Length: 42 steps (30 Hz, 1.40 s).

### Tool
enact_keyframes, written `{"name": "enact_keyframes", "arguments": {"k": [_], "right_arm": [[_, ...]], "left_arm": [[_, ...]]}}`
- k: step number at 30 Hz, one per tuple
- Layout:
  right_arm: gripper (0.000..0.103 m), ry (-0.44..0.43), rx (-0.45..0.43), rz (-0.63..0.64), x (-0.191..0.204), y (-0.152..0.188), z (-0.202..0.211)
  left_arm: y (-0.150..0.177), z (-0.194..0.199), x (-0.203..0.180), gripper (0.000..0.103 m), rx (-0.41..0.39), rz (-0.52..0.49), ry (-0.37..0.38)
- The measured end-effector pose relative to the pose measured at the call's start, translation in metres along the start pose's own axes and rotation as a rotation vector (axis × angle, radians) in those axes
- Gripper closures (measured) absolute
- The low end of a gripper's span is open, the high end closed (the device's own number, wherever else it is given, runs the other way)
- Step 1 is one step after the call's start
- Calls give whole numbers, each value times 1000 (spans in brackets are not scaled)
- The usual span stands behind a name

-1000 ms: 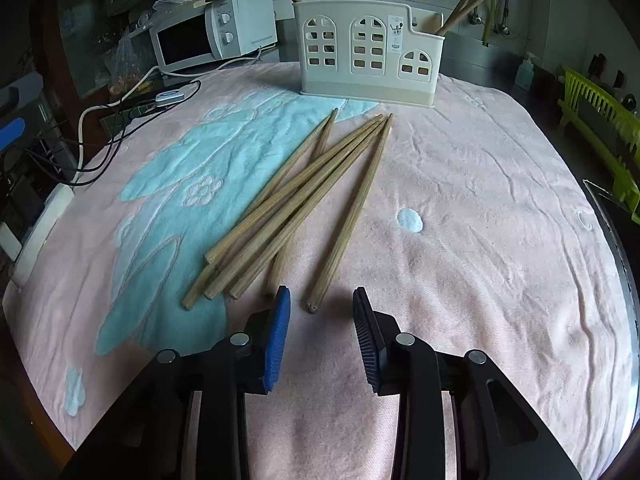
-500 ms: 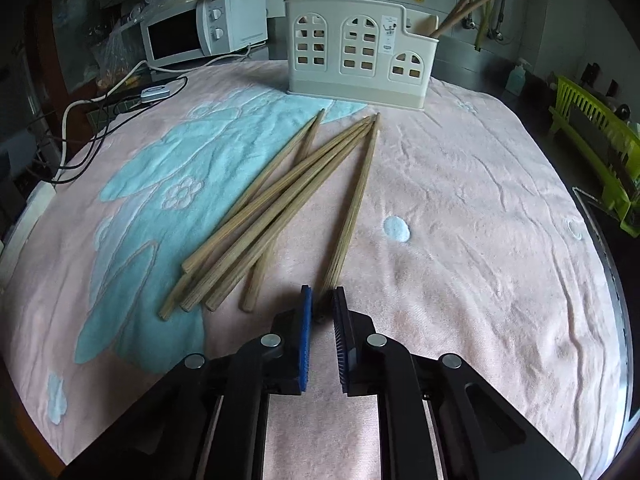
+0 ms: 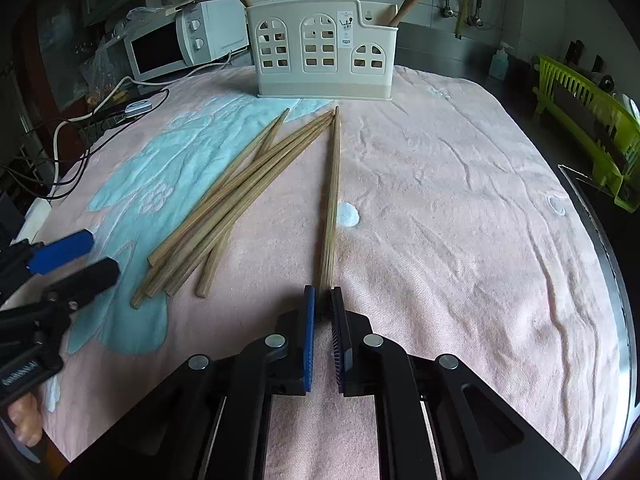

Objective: Organize utensils
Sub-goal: 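Grasp a chopstick with the right tool while the left tool grasps another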

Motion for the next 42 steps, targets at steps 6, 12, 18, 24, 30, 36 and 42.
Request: {"name": "enact_keyframes", "arguments": {"k": [6,12,18,24,30,36,42], "right_arm": [[95,-7,-2,-2,0,0,-1],[95,-5,-2,-2,0,0,-1],[95,-3,-1,3,0,0,-1],[95,-3,-2,2,0,0,-1],[95,-4,-1,2,0,1,-1],[95,-7,-4,-1,0,0,-1],[95,-14,-6,-2,-1,1,-1]], "left_arm": [[5,-9,-3,56,31,-5,7],[2,-7,-1,64,25,-6,10],[2,-4,-5,64,18,-15,25],[7,-10,-5,69,39,-17,26],[9,-11,-4,69,40,-13,46],[9,-14,-3,69,51,7,71],[5,-11,-5,69,53,34,104]]}}
Point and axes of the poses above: each gripper's, at about its wrist camera, not at the fingertips, and z roughly against the way its jaws point, x to its left, y to its underside, the point moved 5 cm from there along -z, roughly the way its jaws point, and after that the axes turned 10 degrees about -y, right-handed, at the moved point
